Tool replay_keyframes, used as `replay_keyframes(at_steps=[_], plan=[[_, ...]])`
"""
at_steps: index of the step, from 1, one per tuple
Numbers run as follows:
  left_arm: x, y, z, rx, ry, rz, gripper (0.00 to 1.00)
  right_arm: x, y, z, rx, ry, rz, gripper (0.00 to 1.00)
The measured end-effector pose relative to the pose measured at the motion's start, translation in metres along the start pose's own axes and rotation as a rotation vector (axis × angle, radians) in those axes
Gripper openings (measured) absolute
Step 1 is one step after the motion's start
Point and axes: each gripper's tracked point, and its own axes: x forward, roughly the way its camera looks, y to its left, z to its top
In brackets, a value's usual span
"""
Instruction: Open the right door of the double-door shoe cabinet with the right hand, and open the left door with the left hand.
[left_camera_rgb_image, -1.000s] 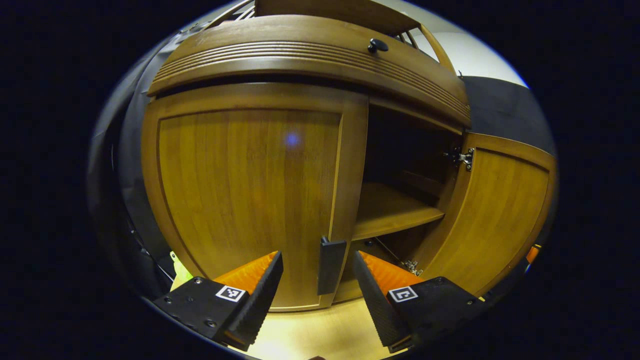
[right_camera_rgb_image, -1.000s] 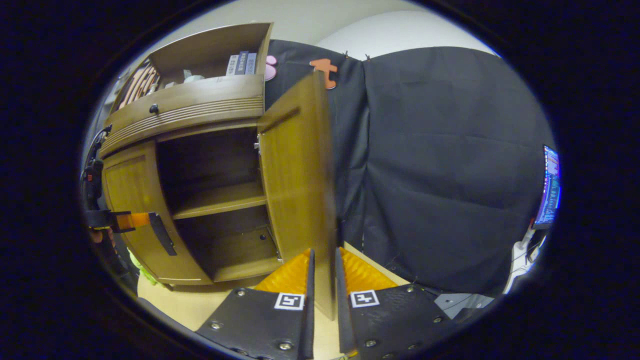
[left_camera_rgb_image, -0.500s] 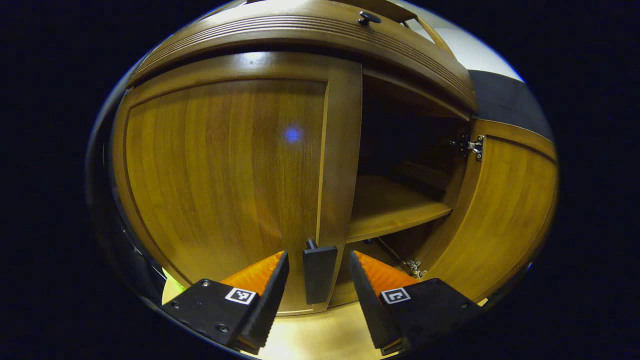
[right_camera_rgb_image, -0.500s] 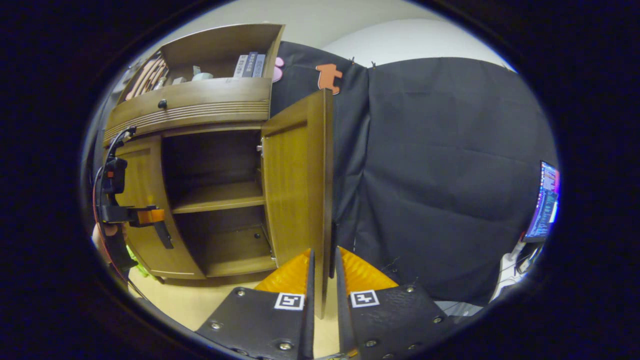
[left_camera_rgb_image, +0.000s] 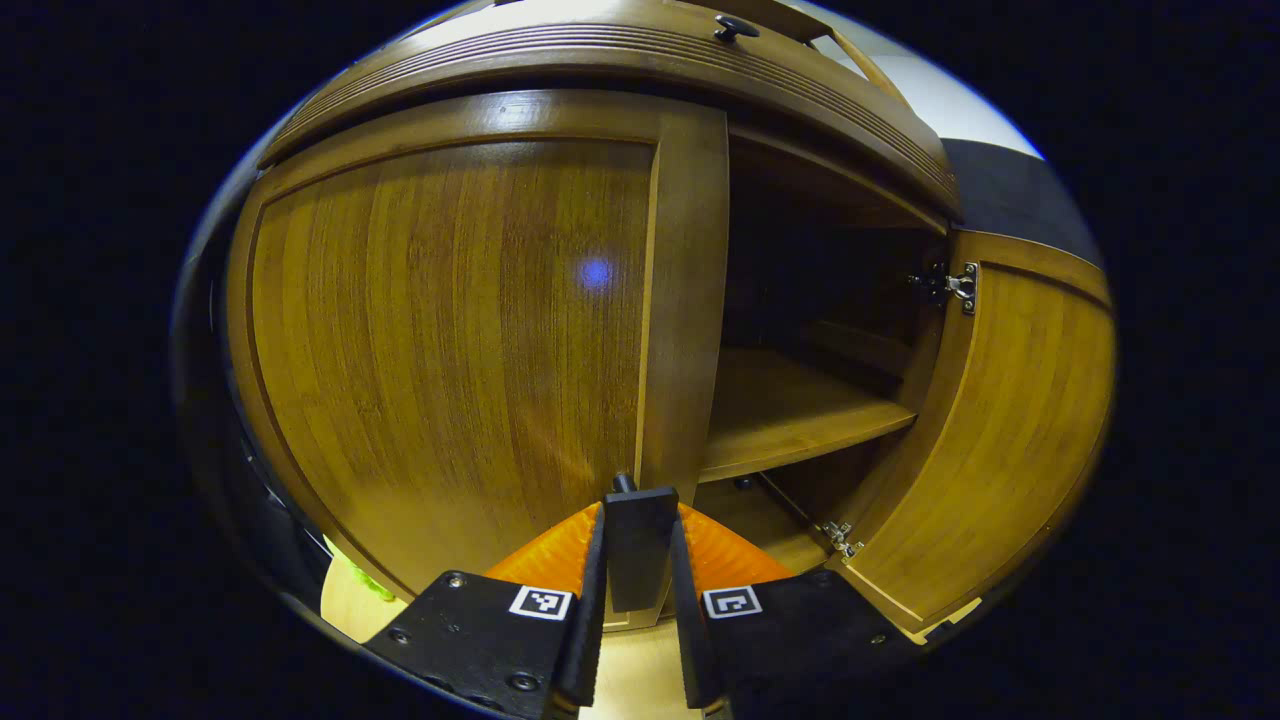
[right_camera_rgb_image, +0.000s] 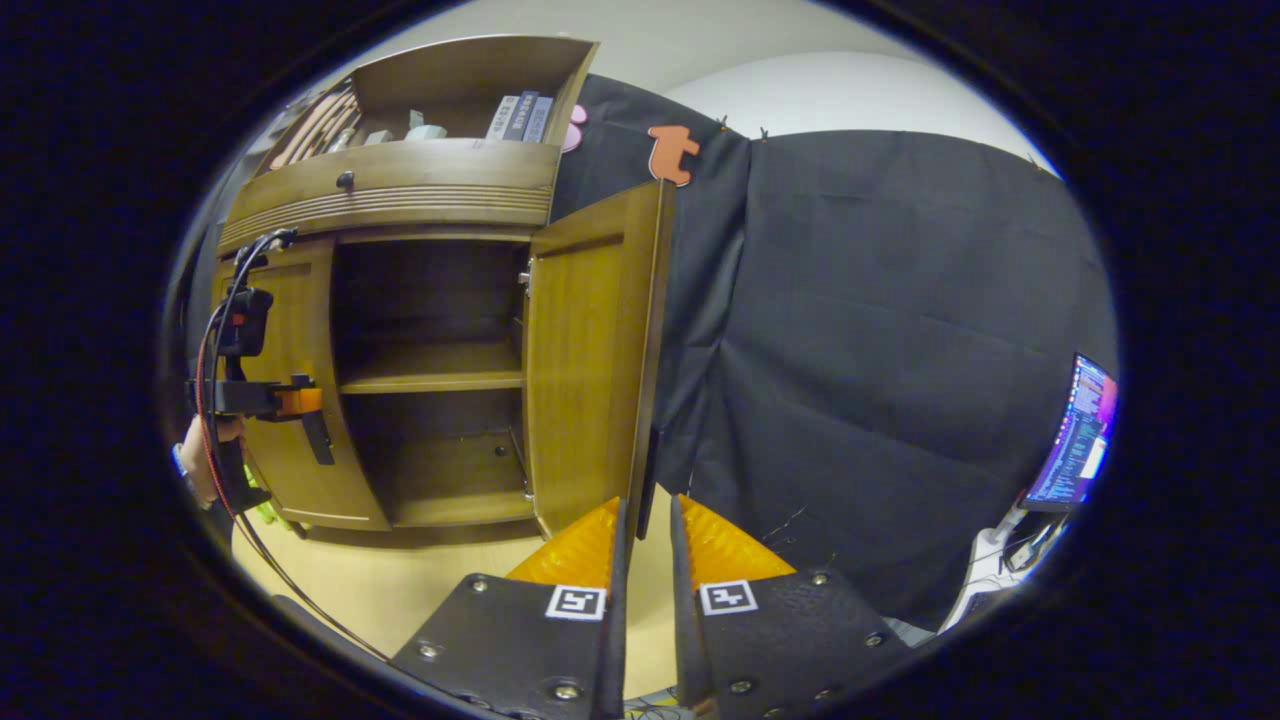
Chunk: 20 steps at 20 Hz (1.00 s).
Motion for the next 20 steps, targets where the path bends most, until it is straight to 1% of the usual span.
replay_keyframes(at_steps=[2,10,11,12,13,19,20], plan=[[-0.004,-0.001,-0.001,-0.002,-0.005,-0.011,0.34,0.001,0.005,0.001,0.0,0.0,0.015,0.2],[-0.038,-0.007,-0.01,0.005,-0.014,-0.064,0.32,0.007,0.033,0.008,0.011,0.003,0.089,0.2],[-0.044,-0.007,-0.011,0.001,-0.01,-0.067,0.32,0.007,0.037,0.011,0.012,-0.002,0.098,0.2],[-0.048,-0.007,-0.012,-0.005,-0.008,-0.069,0.29,0.007,0.04,0.013,0.014,-0.008,0.104,0.2],[-0.052,-0.006,-0.013,-0.009,-0.006,-0.07,0.32,0.007,0.043,0.016,0.016,-0.013,0.109,0.2],[-0.076,-0.003,-0.019,-0.034,0.0,-0.063,0.32,0.002,0.058,0.006,-0.004,0.002,0.147,0.2],[-0.084,-0.002,-0.02,-0.039,0.0,-0.061,0.29,0.002,0.059,0.004,-0.005,0.005,0.153,0.2]])
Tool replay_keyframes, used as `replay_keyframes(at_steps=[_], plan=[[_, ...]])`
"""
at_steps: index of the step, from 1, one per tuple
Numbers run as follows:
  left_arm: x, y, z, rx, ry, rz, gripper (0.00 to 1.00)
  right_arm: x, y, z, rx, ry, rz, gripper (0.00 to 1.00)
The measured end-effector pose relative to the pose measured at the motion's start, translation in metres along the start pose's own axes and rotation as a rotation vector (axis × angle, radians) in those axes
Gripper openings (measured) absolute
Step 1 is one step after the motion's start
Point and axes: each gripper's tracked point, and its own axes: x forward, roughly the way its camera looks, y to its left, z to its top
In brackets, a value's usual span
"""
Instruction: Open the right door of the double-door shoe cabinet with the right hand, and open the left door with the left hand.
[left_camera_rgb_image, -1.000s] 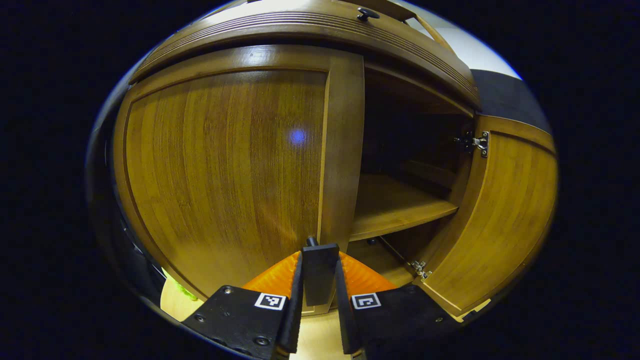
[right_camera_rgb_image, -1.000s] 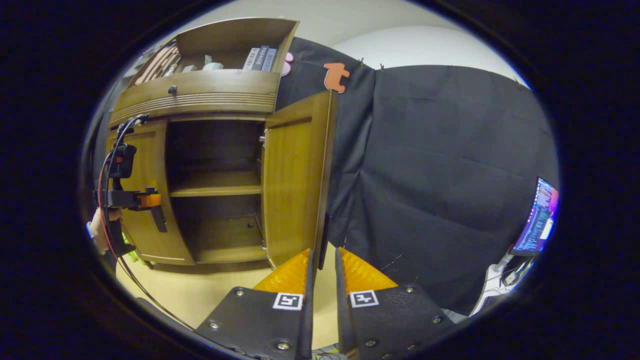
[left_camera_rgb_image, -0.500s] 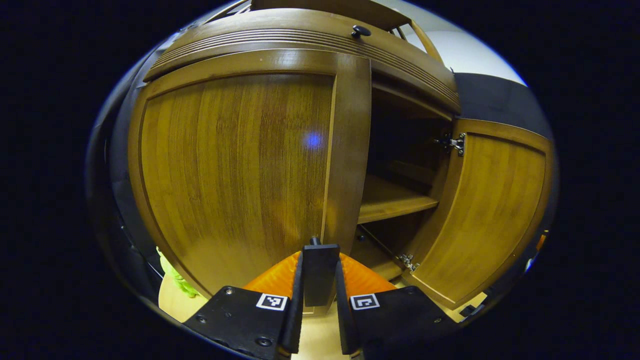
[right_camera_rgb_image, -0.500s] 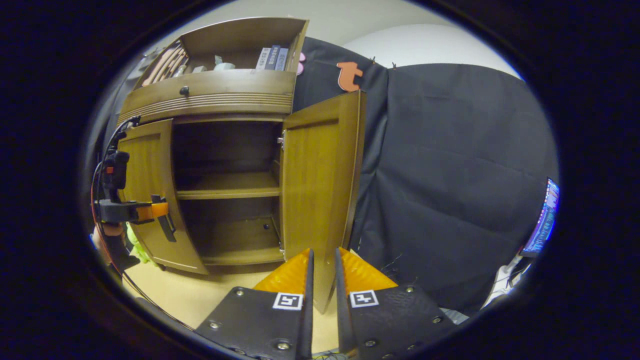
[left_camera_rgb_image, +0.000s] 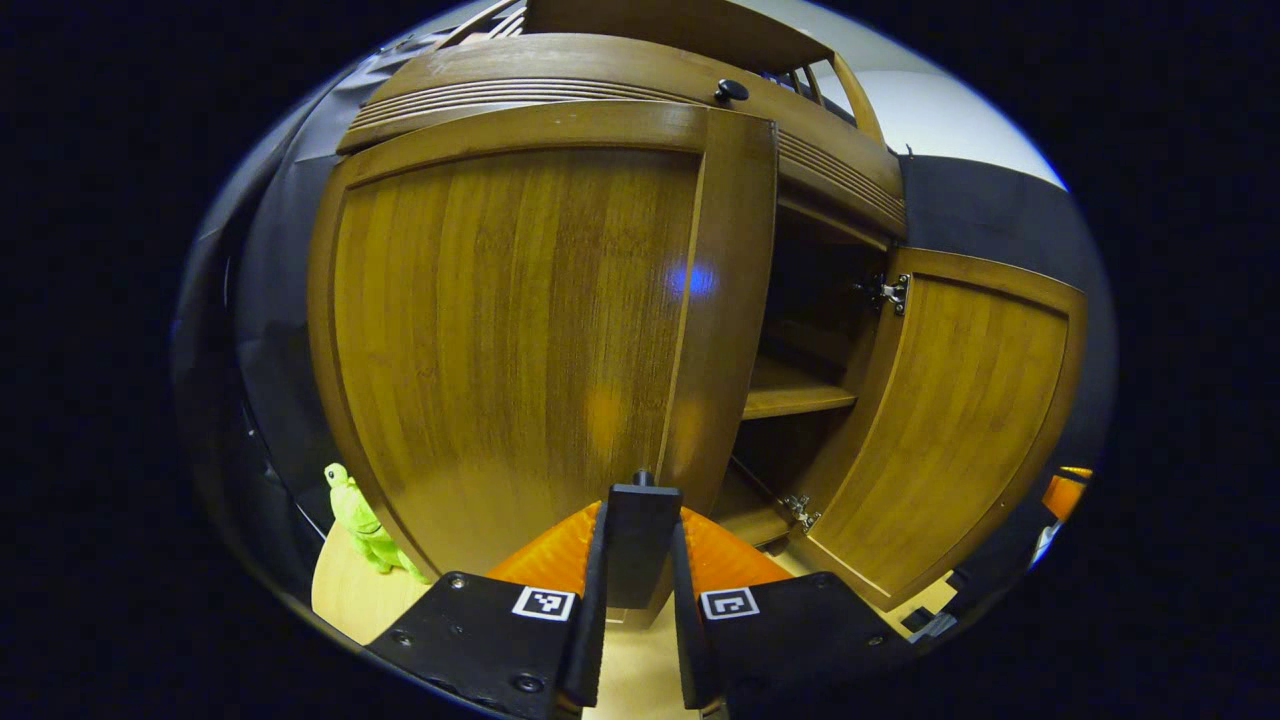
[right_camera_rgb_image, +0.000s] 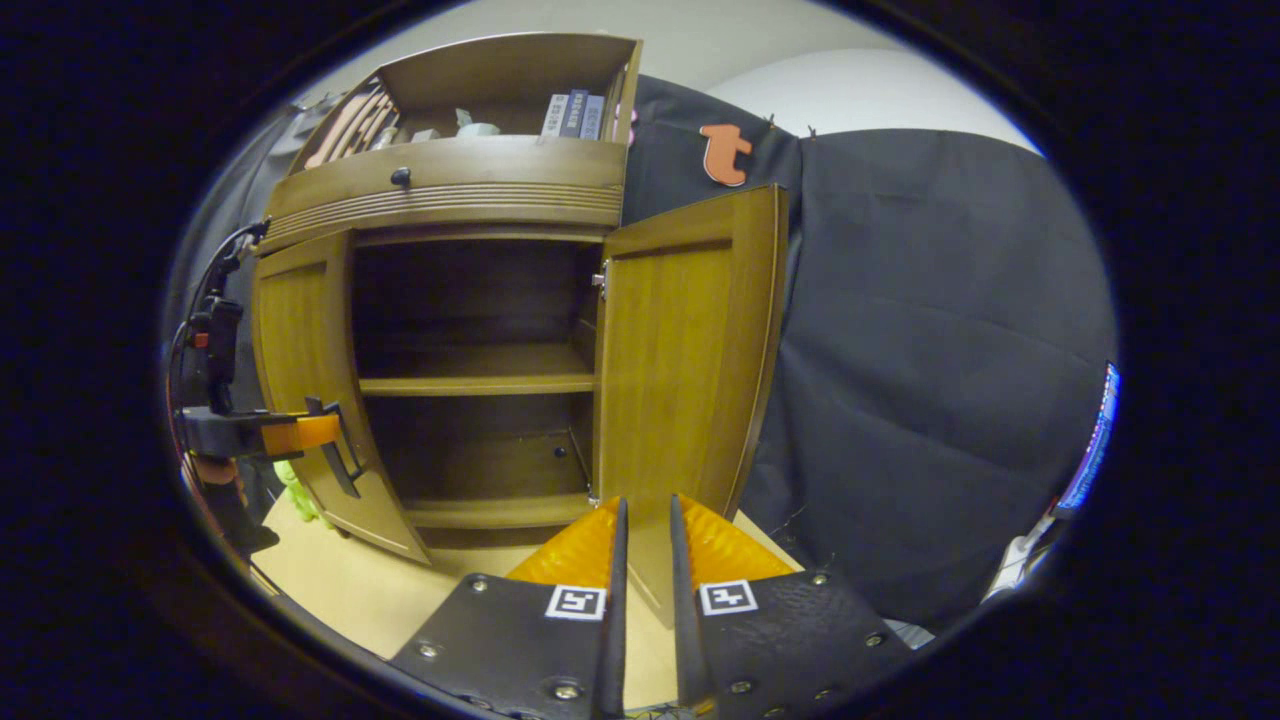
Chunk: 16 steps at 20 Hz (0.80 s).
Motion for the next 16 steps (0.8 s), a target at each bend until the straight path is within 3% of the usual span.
replay_keyframes(at_steps=[7,16], plan=[[-0.033,0.008,-0.008,-0.042,0.006,0.023,0.32,0.004,0.013,0.009,0.018,-0.021,0.053,0.2],[-0.075,0.025,-0.017,-0.079,0.008,0.057,0.32,0.018,0.058,0.014,0.051,-0.016,0.174,0.2]])
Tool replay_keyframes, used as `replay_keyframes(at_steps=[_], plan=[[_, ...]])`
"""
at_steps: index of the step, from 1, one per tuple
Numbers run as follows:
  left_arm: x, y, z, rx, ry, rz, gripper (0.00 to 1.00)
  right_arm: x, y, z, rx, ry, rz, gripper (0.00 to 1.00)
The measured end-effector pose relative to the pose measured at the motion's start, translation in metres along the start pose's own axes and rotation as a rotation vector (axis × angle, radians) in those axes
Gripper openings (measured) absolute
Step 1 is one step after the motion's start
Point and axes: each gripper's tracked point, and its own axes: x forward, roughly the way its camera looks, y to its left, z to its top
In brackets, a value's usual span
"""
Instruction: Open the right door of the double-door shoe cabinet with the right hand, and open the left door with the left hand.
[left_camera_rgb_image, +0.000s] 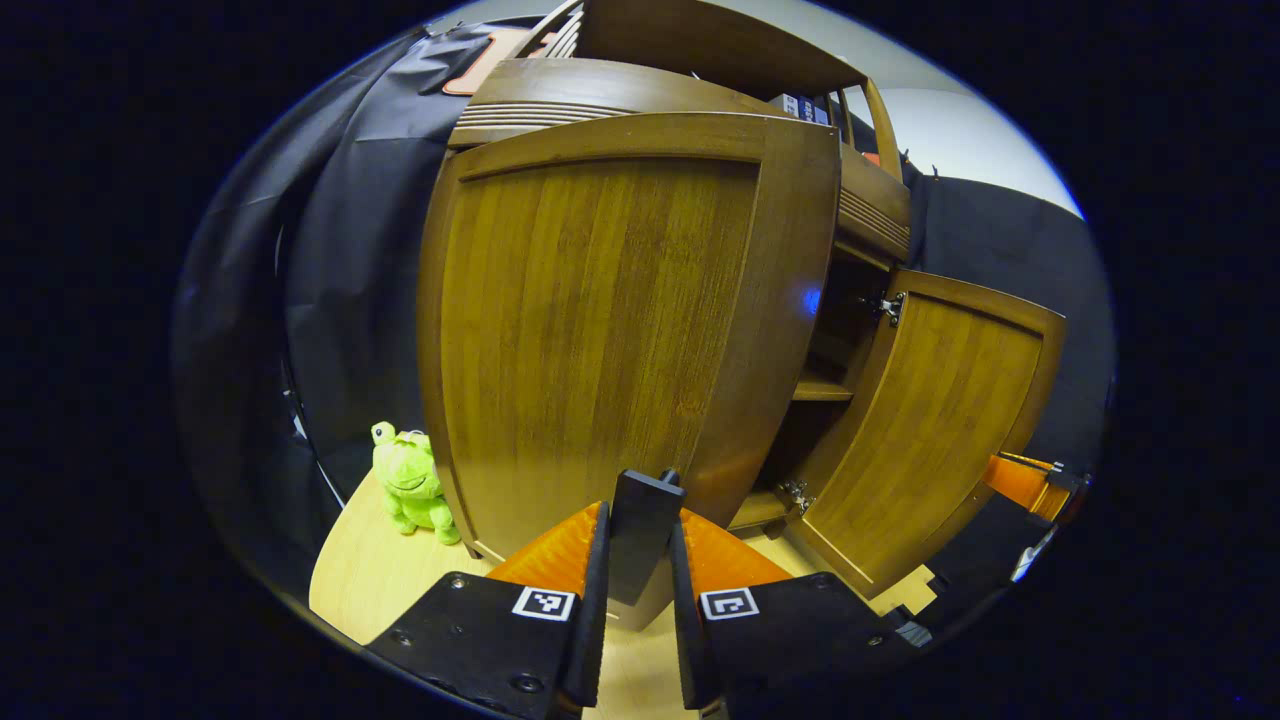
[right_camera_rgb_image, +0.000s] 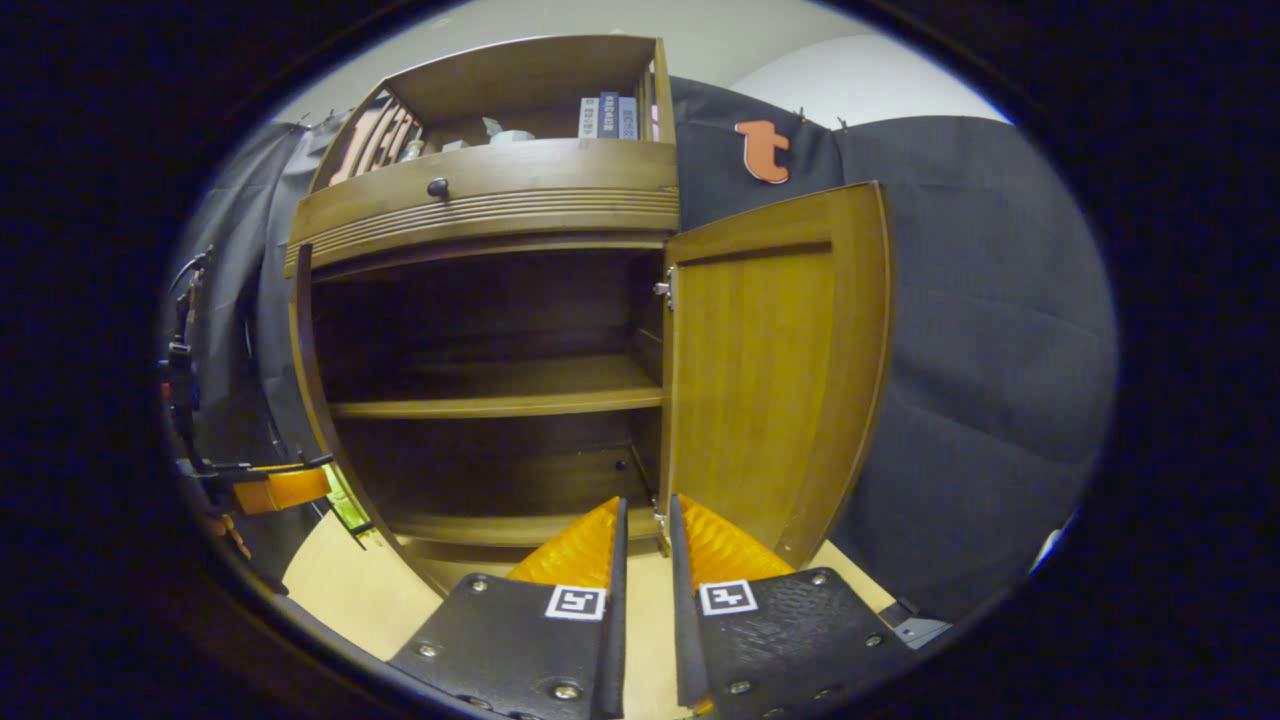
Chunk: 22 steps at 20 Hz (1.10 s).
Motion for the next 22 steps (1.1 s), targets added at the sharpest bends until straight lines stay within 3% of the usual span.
replay_keyframes(at_steps=[7,8,10,12,14,17,22], plan=[[-0.02,0.014,-0.001,-0.099,0.001,0.034,0.31,0.011,0.03,-0.005,-0.011,0.02,0.082,0.2],[-0.021,0.015,0.0,-0.092,-0.001,0.039,0.26,0.013,0.034,-0.007,-0.008,0.024,0.093,0.2],[-0.027,0.02,0.0,-0.068,-0.003,0.05,0.29,0.015,0.044,-0.009,-0.007,0.033,0.121,0.2],[-0.035,0.022,0.002,-0.063,-0.008,0.058,0.23,0.018,0.052,-0.012,-0.022,0.039,0.138,0.2],[-0.039,0.022,0.005,-0.061,-0.018,0.059,0.29,0.02,0.06,-0.016,-0.034,0.049,0.159,0.2],[-0.047,0.032,0.004,-0.046,-0.018,0.074,0.24,0.022,0.075,-0.023,-0.047,0.063,0.198,0.2],[-0.061,0.052,0.012,-0.002,-0.043,0.139,0.26,0.024,0.093,-0.024,-0.105,0.061,0.245,0.22]])
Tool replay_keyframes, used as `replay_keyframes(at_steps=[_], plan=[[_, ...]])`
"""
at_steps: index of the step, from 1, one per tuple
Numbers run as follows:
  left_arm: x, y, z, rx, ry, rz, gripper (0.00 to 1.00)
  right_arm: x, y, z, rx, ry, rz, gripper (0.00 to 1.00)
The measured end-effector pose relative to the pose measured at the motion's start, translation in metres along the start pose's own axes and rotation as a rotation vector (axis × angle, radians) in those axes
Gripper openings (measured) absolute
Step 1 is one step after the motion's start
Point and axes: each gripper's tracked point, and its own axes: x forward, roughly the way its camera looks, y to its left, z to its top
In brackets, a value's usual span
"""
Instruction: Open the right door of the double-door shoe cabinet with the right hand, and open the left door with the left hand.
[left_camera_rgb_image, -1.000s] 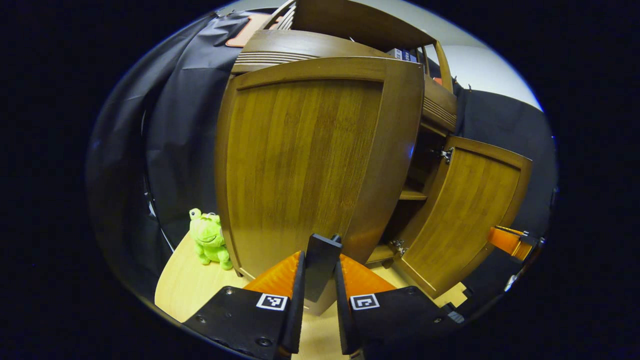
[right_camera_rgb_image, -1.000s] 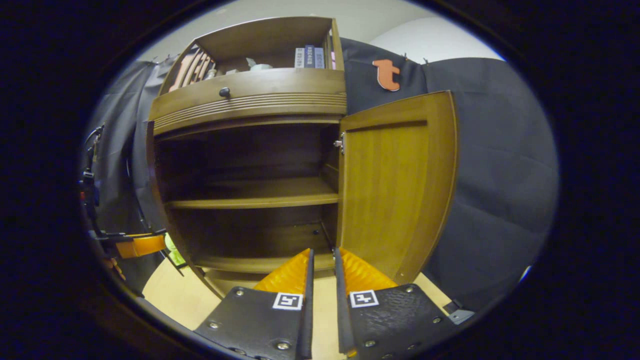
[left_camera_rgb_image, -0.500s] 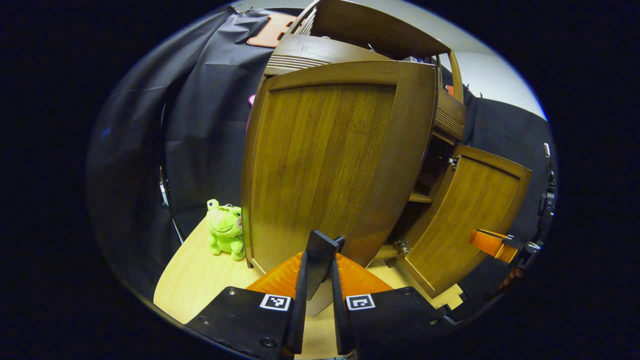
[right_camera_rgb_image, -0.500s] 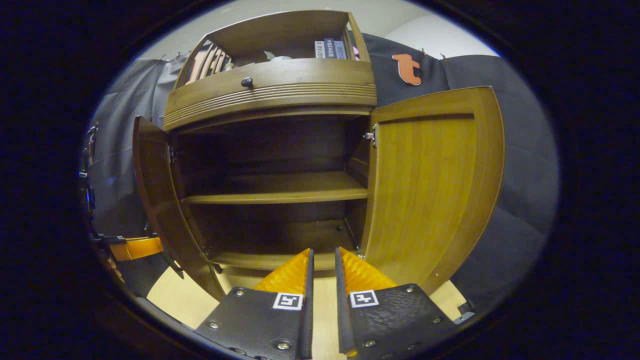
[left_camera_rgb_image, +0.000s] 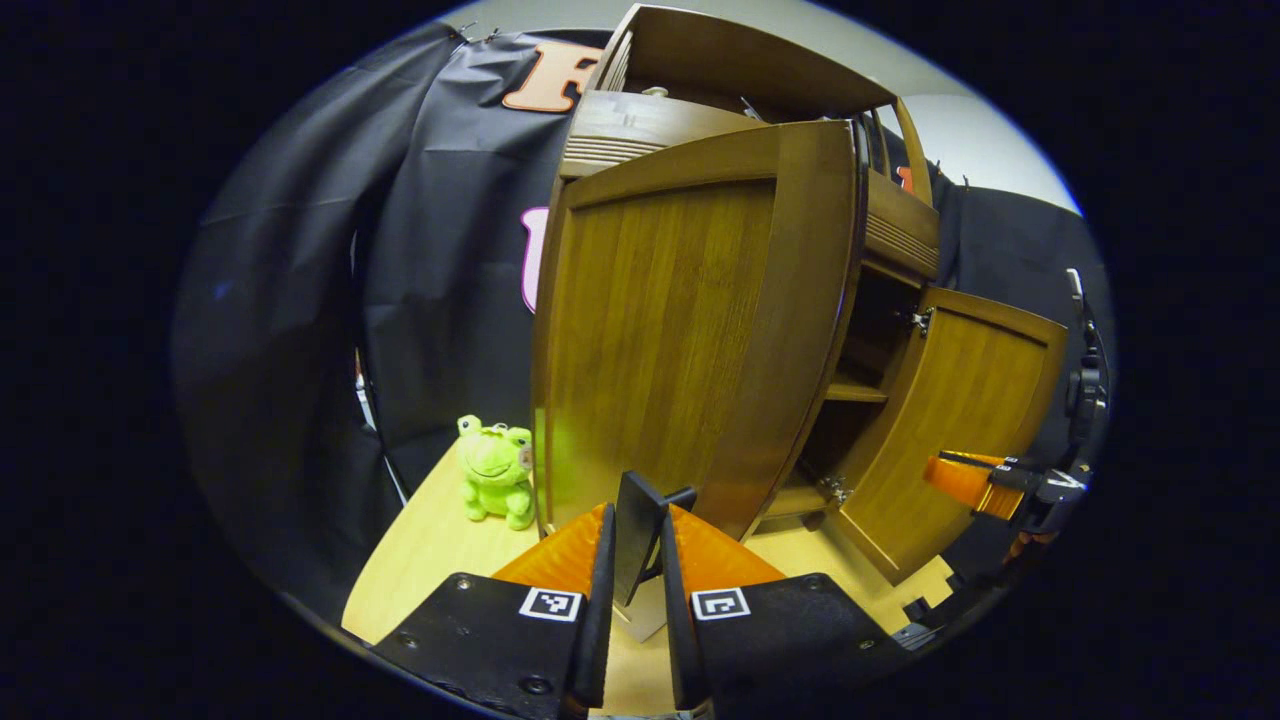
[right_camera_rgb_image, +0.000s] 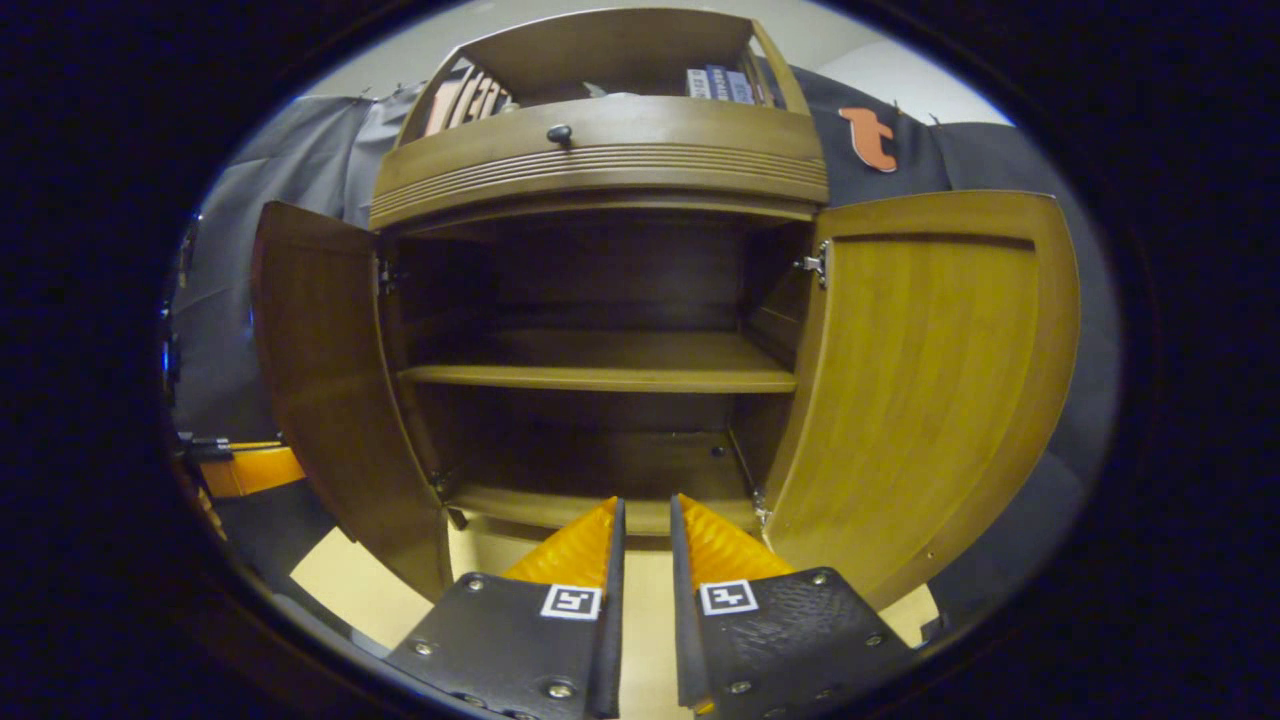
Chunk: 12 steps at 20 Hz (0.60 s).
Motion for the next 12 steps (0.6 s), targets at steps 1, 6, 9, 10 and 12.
replay_keyframes(at_steps=[1,6,9,10,12], plan=[[-0.001,0.004,0.006,0.013,-0.021,0.01,0.26,0.002,0.002,0.001,-0.014,0.0,0.005,0.22],[-0.013,0.03,0.007,0.034,-0.036,0.081,0.26,0.004,0.013,-0.002,-0.018,0.006,0.048,0.22],[-0.02,0.052,0.008,0.045,-0.04,0.149,0.21,0.009,0.023,0.0,-0.018,0.003,0.071,0.22],[-0.024,0.061,0.009,0.044,-0.043,0.17,0.2,0.012,0.025,0.001,-0.018,0.004,0.078,0.22],[-0.029,0.072,0.011,0.022,-0.046,0.201,0.21,0.012,0.028,0.0,-0.011,0.003,0.088,0.22]])
